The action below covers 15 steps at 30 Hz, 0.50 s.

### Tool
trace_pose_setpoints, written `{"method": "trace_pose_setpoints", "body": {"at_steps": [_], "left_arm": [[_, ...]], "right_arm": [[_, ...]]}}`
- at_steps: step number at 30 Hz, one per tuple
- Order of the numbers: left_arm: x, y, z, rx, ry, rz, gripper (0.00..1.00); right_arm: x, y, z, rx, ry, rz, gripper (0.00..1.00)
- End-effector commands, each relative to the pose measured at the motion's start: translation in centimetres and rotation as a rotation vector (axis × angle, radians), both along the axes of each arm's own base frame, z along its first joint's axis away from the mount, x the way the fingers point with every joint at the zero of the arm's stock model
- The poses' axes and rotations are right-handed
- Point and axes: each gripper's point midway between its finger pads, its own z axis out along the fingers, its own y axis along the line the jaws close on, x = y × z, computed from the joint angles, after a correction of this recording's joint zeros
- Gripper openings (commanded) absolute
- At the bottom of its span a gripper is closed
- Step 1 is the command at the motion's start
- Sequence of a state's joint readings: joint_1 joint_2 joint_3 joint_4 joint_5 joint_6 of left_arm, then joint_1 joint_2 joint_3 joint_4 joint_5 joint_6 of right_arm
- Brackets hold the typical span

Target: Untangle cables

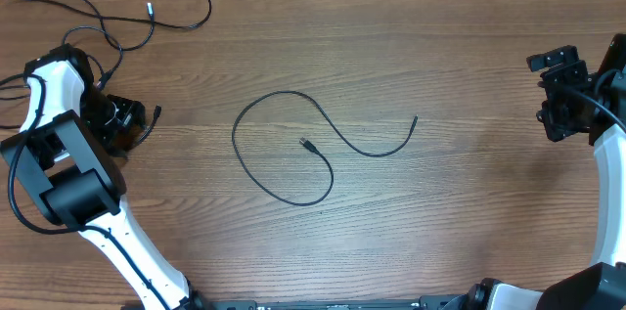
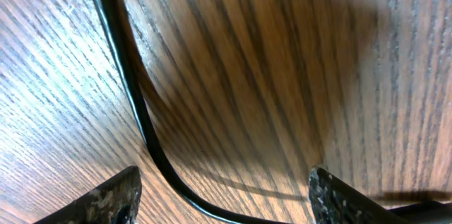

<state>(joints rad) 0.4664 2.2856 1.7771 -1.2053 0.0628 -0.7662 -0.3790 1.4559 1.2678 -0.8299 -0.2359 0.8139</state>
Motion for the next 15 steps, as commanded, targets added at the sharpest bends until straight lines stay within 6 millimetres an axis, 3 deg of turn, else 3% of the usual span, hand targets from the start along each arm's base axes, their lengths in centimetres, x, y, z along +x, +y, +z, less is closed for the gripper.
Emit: {"method": "trace_pose_setpoints", "body": {"at_steps": [1, 5, 6, 8, 11, 15], "left_arm": [[-0.9, 0.2, -0.5, 0.030, 0.019, 0.075, 0.72], [0.5, 0.6, -1.0, 0.043, -0.045, 0.104, 0.28], [1.1, 0.5, -1.0, 0.031, -0.071, 0.104, 0.24], [2.4, 0.1, -0.9, -0.002, -0.128, 0.104, 0.16], [3.5, 0.0, -0.7, -0.022, -0.178, 0.107, 0.13], [7.2, -0.7, 1.6, -0.150, -0.354, 0.122, 0.11]], "right_arm": [[0.1, -0.3, 0.4, -0.017, -0.011, -0.004, 1.00], [0.1, -0.3, 0.4, -0.017, -0.011, -0.004, 1.00], [0.1, -0.3, 0.4, -0.017, -0.011, -0.004, 1.00], [0.1, -0.3, 0.4, -0.017, -0.011, -0.004, 1.00], [0.1, -0.3, 0.4, -0.017, -0.011, -0.004, 1.00], [0.1, -0.3, 0.4, -0.017, -0.011, -0.004, 1.00]]}}
